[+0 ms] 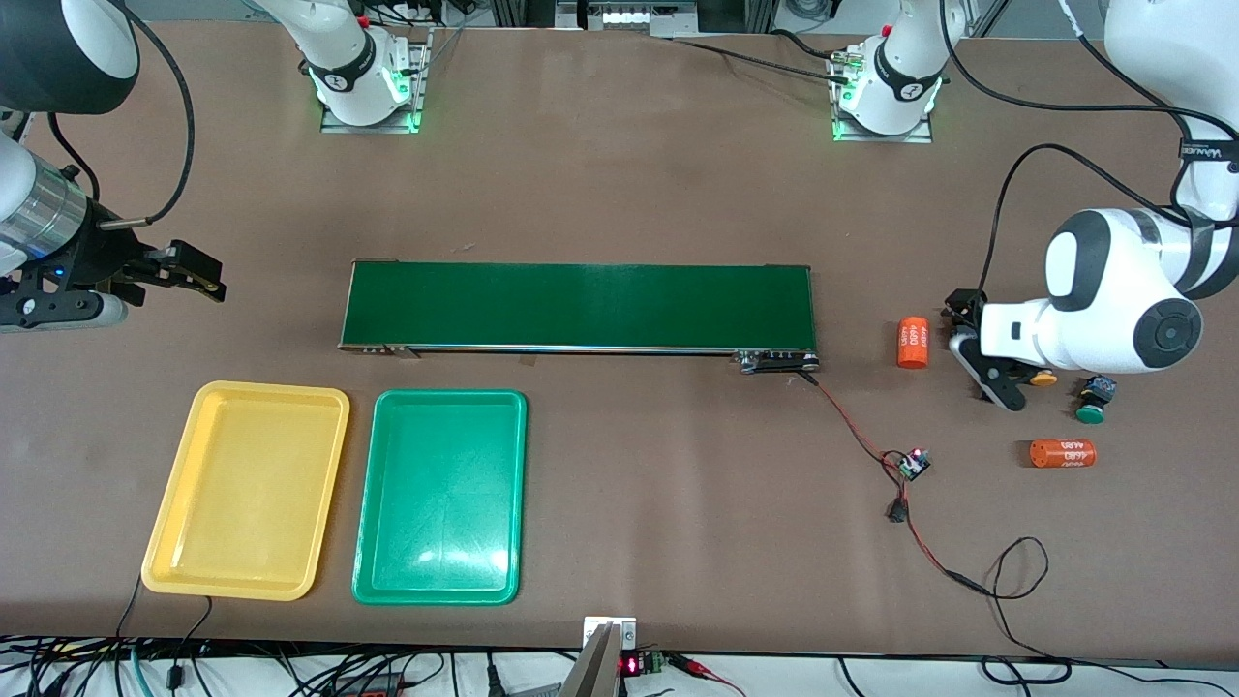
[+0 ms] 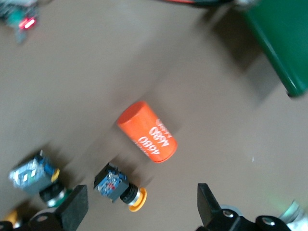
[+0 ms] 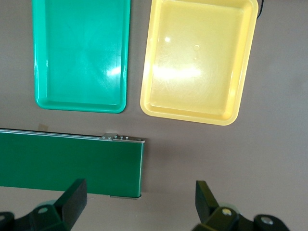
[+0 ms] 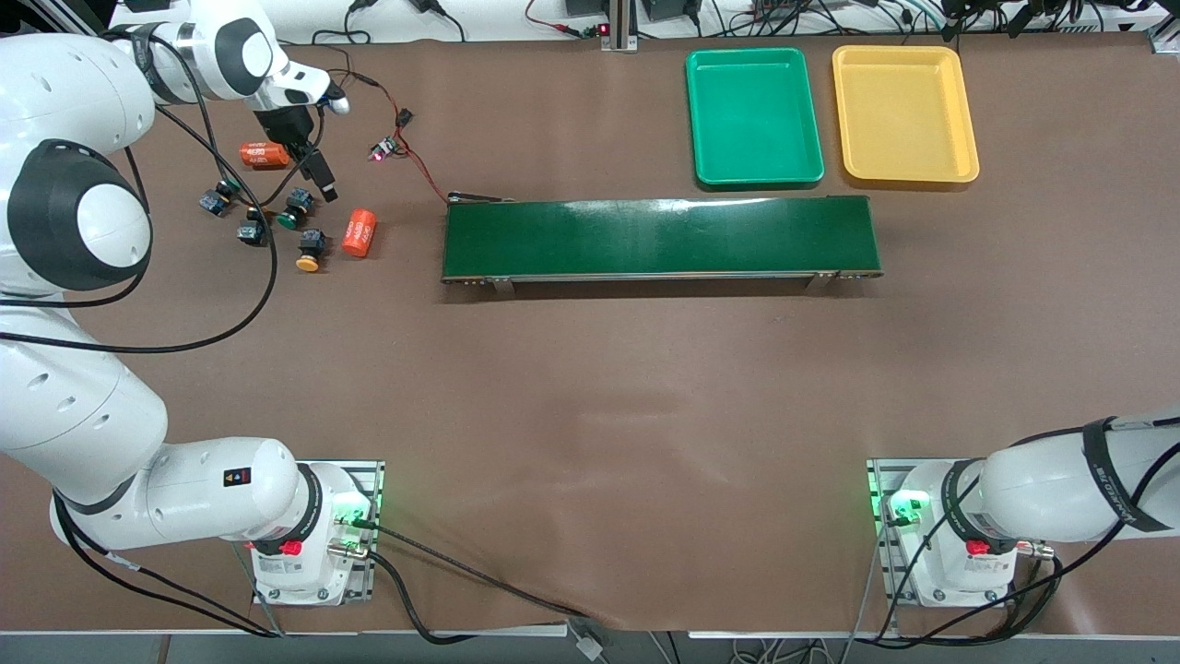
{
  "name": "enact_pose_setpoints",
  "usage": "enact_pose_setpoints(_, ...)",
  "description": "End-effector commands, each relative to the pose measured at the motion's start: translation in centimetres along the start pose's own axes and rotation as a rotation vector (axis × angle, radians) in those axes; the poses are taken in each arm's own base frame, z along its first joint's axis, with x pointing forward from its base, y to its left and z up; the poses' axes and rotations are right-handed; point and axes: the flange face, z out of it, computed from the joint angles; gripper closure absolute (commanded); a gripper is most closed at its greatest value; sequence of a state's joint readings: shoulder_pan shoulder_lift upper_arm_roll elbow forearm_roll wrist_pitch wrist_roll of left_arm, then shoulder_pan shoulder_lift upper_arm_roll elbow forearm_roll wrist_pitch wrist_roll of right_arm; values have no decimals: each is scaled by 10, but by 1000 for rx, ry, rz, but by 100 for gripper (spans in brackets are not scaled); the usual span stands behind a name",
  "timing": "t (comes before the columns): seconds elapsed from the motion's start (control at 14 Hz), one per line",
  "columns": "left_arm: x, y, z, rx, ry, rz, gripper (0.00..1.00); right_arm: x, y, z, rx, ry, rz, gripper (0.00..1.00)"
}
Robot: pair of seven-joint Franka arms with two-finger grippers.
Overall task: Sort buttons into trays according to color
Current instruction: 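Lower the left gripper and grasp the orange battery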
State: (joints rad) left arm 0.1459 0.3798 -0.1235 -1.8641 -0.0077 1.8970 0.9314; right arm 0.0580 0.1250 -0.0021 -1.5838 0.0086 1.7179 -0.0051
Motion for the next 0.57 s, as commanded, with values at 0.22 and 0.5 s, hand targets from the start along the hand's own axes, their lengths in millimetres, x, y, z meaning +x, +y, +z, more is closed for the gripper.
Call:
enact_pose_setpoints(0.22, 2, 14, 3, 14, 1, 177, 0, -1, 0, -1, 15, 9, 13, 0)
enact_pose_setpoints(0.5, 1, 4, 16, 7, 10, -143, 0, -1, -1, -1, 16, 8, 11, 0)
